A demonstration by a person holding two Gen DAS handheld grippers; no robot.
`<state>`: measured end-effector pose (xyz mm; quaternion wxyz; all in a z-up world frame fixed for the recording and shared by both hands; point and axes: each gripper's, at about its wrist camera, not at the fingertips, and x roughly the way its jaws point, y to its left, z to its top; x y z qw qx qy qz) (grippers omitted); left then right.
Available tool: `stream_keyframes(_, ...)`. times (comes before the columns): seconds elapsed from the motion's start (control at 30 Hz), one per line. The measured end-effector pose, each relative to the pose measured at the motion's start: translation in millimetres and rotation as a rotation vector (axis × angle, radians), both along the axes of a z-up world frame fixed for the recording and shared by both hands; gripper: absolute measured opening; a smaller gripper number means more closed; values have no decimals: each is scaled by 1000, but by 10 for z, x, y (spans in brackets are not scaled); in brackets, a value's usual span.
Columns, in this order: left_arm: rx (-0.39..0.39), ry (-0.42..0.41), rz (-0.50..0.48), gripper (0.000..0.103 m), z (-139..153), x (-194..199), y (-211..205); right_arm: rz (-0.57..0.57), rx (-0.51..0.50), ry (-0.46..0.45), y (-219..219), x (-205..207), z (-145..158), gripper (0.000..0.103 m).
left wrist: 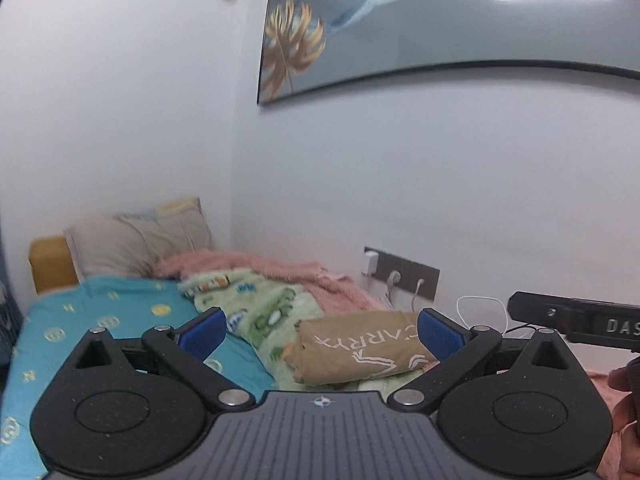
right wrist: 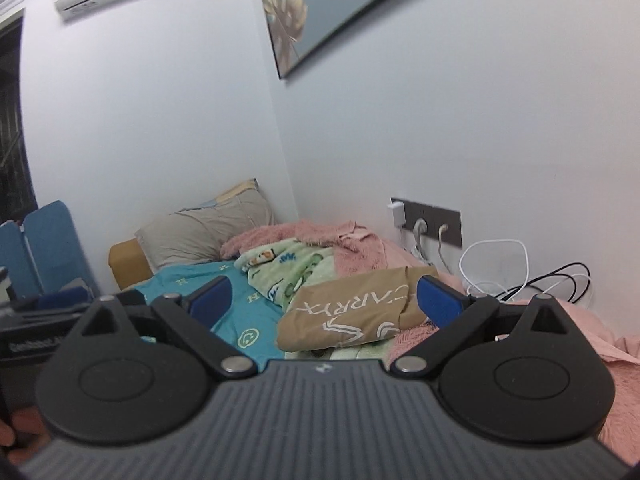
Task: Fold clothes
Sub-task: 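Open both grippers and withdraw from the placed shirt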
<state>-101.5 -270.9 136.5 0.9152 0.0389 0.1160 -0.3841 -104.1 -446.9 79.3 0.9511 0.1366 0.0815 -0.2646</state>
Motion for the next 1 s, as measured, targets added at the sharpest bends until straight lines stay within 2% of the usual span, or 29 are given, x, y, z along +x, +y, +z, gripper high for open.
stream_keyframes(0.3,-30,-57,-5,103,-131,-440,396,-16,-74,-52,442,-257,-91,101)
stream_keyframes(0.6,-24,-19,40,103,-317,-388,619,-6,-120,-5,663,-174,-231,101)
stream_keyframes(1.0,-25,-15,55,103,-329,-405,713,-6,-110,10,702,-112,-266,101)
